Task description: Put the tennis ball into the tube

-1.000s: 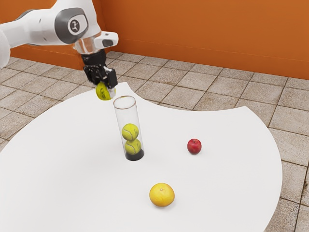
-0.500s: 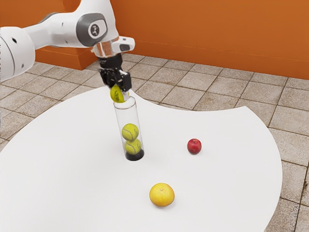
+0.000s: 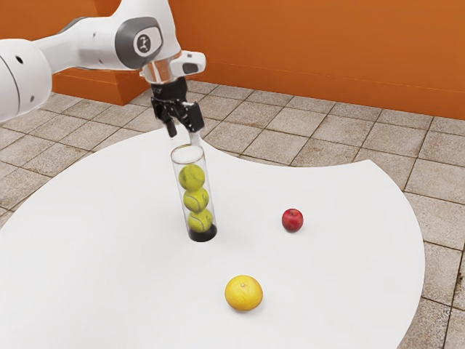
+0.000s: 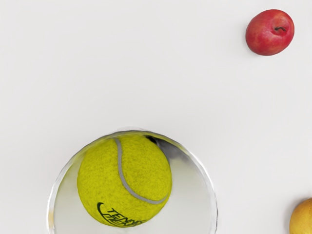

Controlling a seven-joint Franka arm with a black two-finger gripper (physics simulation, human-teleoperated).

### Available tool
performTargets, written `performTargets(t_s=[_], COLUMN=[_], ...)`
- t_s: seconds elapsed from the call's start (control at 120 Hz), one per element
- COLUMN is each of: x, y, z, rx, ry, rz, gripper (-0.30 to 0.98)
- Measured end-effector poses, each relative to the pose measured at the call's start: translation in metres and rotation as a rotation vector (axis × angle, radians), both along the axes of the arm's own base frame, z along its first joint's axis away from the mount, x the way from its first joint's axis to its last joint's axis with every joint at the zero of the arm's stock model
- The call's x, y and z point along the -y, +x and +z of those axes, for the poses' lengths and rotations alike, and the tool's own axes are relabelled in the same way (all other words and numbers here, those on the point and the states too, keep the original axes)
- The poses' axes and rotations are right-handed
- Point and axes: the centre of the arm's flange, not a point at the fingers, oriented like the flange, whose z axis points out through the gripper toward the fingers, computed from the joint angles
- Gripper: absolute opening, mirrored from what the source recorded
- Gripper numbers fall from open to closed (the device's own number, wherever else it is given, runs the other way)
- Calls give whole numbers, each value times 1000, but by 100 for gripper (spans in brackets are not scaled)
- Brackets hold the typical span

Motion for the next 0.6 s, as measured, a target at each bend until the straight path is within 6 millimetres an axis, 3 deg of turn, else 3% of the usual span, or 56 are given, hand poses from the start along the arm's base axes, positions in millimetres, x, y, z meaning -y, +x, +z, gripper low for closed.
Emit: performTargets(t_s=[0.117,0.3,0.4,0.45,0.6], x=[4,6,-4,-9,-26], y=[-18,-43,-96,-110,-121], z=[36,41,83,94,105], rx=[38,12,50,53,49], ry=[4,20,39,38,38], rz=[-5,-6,28,47,108], gripper=[65,67,68,68,68])
